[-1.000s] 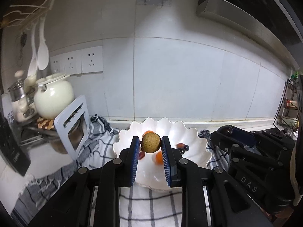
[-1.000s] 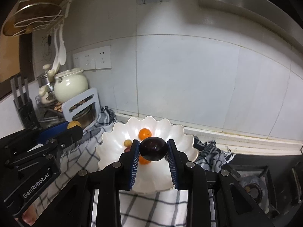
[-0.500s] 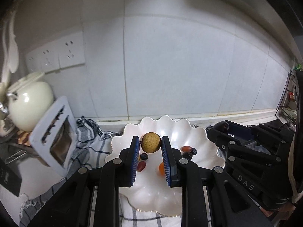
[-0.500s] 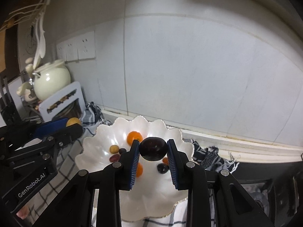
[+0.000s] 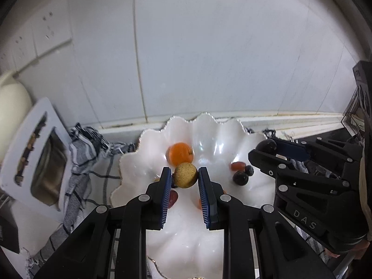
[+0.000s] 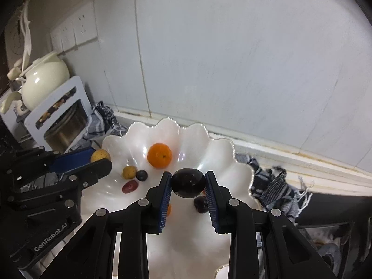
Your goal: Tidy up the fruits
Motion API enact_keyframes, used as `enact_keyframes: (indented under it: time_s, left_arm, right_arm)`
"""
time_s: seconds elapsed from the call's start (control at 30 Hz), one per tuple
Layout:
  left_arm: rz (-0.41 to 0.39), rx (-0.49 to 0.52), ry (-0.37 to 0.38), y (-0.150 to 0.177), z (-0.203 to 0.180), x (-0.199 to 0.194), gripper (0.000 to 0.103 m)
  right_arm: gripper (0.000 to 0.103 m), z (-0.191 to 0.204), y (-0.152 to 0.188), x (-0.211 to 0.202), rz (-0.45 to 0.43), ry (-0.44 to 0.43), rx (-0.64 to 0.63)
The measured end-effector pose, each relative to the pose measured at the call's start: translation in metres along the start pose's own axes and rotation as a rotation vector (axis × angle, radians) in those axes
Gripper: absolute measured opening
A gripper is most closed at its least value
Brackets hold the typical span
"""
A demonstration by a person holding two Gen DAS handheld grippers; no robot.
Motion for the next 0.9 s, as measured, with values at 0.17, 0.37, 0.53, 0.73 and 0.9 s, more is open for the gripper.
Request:
enact_keyframes:
  time_s: [0.17, 0.37, 0.53, 0.73, 0.9]
  left_arm:
    - [0.044, 0.002, -0.004, 0.001, 0.005, 0.016, 0.025]
    - [0.060, 0.007, -0.012, 0.003, 0.010, 0.024, 0.040]
    - [0.059, -0.003, -0.029, 0.004, 0.017, 0.022, 0.050]
    - [0.024, -0.006, -0.107, 0.005, 0.024, 0.007, 0.061]
    - [-0.035, -0.012, -0.166, 0.006, 0.026, -0.020, 0.067]
  right_arm:
    - [0.031, -0.002, 0.001, 0.019, 0.055, 0.001, 0.013]
    - [0.045, -0.006, 0.004, 0.028, 0.082, 0.024, 0.036]
    - [0.045, -0.008, 0.006, 0.028, 0.089, 0.042, 0.039]
    - [0.053, -0.008, 0.011, 0.017, 0.076, 0.066, 0.047]
    - [0.061, -0.009, 0.015, -0.004, 0.033, 0.085, 0.057]
Point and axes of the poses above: each gripper's, at about its wrist camera, not at the fingertips, and x roughly the way its jaws point, z to its left, y to its underside, the point moved 9 cm from there along x, roughly the way its jaws point, and after that the axes turned 4 degrees about z, right-handed, at the moved point
